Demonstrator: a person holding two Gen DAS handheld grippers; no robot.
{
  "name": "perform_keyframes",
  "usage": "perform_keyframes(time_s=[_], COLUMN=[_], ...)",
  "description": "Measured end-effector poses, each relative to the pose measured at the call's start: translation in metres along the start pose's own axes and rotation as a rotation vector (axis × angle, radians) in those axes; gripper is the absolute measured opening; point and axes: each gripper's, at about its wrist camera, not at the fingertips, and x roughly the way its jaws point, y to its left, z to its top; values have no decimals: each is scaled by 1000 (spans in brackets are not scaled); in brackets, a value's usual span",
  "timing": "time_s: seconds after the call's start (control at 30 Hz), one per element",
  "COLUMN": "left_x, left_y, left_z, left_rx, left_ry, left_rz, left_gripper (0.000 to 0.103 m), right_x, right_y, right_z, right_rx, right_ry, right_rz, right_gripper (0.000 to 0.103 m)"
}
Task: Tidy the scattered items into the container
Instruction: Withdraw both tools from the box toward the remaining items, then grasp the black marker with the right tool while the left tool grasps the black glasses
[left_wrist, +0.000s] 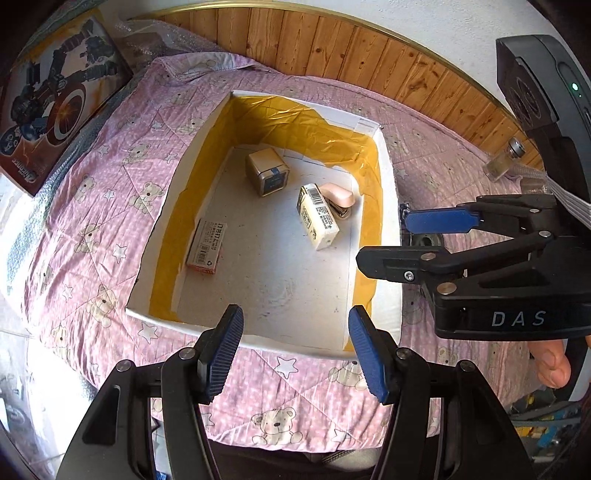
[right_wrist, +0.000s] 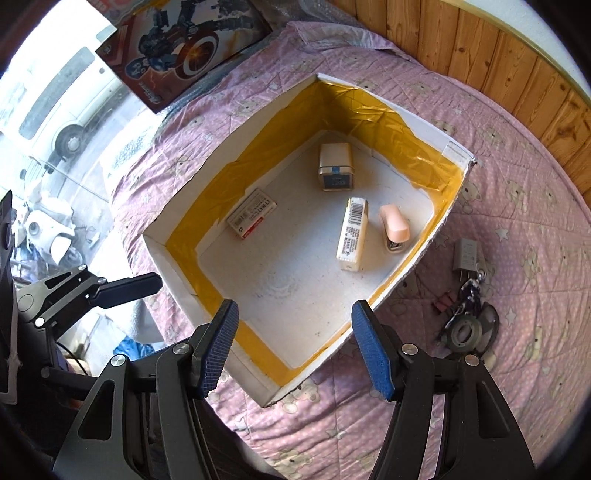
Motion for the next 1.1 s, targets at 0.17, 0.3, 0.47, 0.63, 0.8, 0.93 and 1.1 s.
perform_keyframes(time_s=[0.17, 0.3, 0.47, 0.63, 0.8, 0.93, 1.1], left_x=[-7, -14, -26, -34, -20, -8, 6], left_y=[-13, -21, -31, -49, -75, -99, -125], left_z=[-12, -20, -28, -41, -55, -62, -60], left_rx=[35, 48, 74, 116, 148, 175, 195], left_ry=[-14, -21, -54, -97, -69, -54, -49], left_rz=[7, 13, 19, -63, -104, -133, -161], left_gripper=[61, 61, 61, 61, 61, 61, 61], right_x=[-7, -16, -38, -56, -55, -51, -44], right_y=[2, 9, 9, -16, -46, -70, -106], right_z=[-20, -32, -54, -85, -122, -153, -187], right_rx=[-7, -27, -54, -15, 53, 107, 203], right_ry=[-14, -42, -124, -203, -227, -239, -259], right_rz=[3, 13, 33, 62, 50, 32, 14], right_gripper=[67, 67, 67, 67, 67, 67, 67])
